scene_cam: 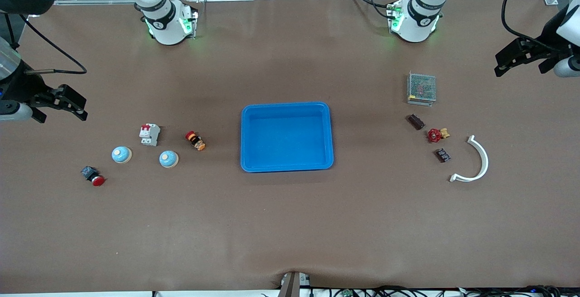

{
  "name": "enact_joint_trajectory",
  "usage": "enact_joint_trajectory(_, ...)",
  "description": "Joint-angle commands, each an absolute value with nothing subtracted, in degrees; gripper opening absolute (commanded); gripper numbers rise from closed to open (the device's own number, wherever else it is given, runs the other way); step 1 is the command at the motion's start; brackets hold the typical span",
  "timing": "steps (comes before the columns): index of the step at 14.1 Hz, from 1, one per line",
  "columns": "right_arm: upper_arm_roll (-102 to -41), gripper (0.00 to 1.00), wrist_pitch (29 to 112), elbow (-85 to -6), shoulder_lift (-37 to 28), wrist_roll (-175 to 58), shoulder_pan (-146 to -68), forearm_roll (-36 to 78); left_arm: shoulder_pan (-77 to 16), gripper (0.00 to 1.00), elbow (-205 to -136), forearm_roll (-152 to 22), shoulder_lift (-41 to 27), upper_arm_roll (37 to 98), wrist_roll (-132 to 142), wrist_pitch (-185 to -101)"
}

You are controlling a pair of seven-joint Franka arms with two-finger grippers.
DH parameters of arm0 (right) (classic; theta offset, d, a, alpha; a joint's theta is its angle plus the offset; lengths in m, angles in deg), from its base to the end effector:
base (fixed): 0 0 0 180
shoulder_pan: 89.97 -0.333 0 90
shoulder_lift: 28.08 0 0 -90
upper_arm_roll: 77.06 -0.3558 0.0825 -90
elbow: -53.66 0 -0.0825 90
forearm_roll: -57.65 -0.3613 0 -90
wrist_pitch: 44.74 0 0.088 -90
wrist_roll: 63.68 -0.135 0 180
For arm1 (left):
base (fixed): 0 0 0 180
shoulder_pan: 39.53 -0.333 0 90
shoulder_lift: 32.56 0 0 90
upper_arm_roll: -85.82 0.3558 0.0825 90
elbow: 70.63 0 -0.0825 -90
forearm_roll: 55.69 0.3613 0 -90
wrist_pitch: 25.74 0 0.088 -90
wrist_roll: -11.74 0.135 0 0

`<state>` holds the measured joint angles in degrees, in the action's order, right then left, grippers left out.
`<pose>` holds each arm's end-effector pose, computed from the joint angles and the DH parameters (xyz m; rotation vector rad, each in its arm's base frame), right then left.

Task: Place electrolytic capacitor and blue bell in tray
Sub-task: 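Move the left gripper to a capacitor while the right gripper reaches a bell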

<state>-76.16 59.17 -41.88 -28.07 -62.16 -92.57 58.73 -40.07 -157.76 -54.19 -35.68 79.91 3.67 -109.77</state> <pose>0.5567 0.0144 0.6152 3.1136 0.0925 0.2277 0.4998 -0.0451 0.6775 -3.1092 -0.0777 -0.0059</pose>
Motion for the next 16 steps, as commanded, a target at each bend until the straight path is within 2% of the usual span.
enact_joint_trajectory(1, -76.18, 1.0, 58.8, -41.18, -27.56, -62.45, -93.57, 59.32, -40.32, 1.0, -156.76, -53.05, -35.81, 79.58, 4.79, -108.53)
enact_joint_trajectory(8, -76.18, 1.0, 58.54, -41.09, -27.64, -62.28, -93.49, 59.32, -40.41, 1.0, -157.37, -53.14, -35.28, 79.85, 4.01, -108.53)
enact_joint_trajectory(12, -76.27, 1.0, 58.54, -41.09, -27.55, -62.81, -94.18, 59.14, -40.24, 1.0, -161.4, -53.14, -35.28, 79.67, 1.3, -108.0)
enact_joint_trajectory(16, -76.18, 1.0, 58.54, -41.09, -27.55, -62.54, -93.92, 58.88, -40.33, 1.0, -165.81, -53.84, -35.72, 79.41, -0.91, -110.9)
